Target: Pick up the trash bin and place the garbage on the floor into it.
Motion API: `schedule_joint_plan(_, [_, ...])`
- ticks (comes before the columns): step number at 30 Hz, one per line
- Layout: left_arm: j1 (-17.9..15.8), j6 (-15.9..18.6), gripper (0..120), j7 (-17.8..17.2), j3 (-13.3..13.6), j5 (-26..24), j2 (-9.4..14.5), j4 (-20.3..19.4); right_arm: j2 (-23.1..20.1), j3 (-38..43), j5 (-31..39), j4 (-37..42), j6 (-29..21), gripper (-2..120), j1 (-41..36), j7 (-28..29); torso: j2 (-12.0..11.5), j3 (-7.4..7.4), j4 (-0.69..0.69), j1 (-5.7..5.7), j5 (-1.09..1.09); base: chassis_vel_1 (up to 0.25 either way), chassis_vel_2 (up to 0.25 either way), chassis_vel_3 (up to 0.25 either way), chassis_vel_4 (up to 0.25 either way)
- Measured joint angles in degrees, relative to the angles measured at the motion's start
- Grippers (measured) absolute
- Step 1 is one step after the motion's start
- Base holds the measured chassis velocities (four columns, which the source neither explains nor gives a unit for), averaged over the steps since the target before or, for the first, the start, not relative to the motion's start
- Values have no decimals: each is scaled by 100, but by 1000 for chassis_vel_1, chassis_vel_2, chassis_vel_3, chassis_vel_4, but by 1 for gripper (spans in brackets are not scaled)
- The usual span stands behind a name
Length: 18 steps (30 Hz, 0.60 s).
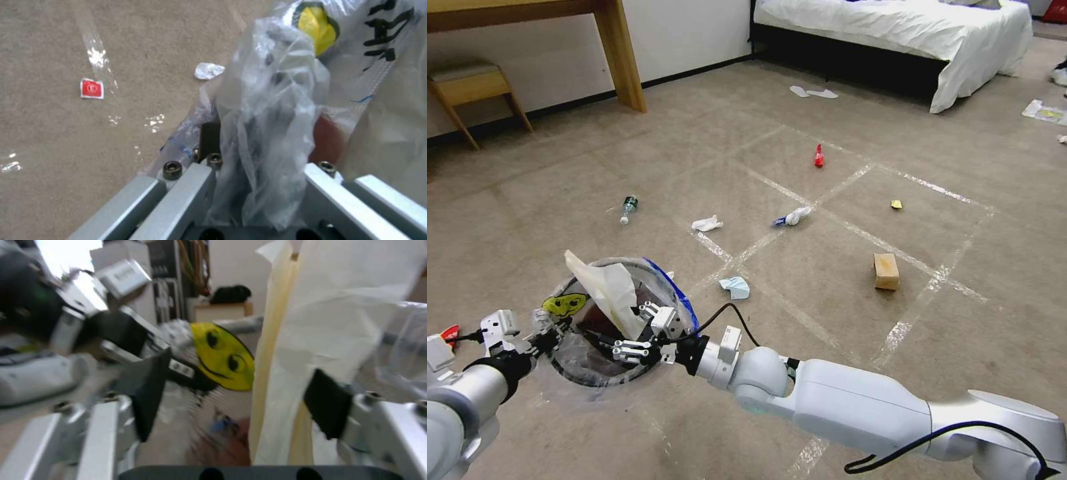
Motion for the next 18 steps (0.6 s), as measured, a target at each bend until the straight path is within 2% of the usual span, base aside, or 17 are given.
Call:
schedule_joint_plan(2, [-2,1,1,0,2,-1,0,-2,-18,9,-54,37,-101,77,0,74,0,0,0,0,0,0,0,0,0])
schedule_joint_plan(4, [-12,2,1,38,10,-17,-6,-11,-45,7,-278,113,-423,90,-12,395,0,0,0,0,0,0,0,0,0])
schedule_joint_plan(5, [-12,2,1,38,10,-17,-6,-11,-45,7,-278,113,-423,90,-12,395,0,0,0,0,0,0,0,0,0])
schedule_joint_plan(7, [-15,2,1,53,18,-22,-18,-18,-38,-19,-484,131,-646,98,-39,656,0,0,0,0,0,0,0,0,0])
schedule_joint_plan(13, [-14,6,1,49,24,-14,-35,12,62,-31,-733,128,-1052,100,-46,1171,0,0,1,0,-1,0,0,0,0])
schedule_joint_plan(18, [-41,6,1,49,26,-8,-34,32,86,-28,-843,161,-1177,100,-24,1218,0,0,0,0,-1,0,0,0,0])
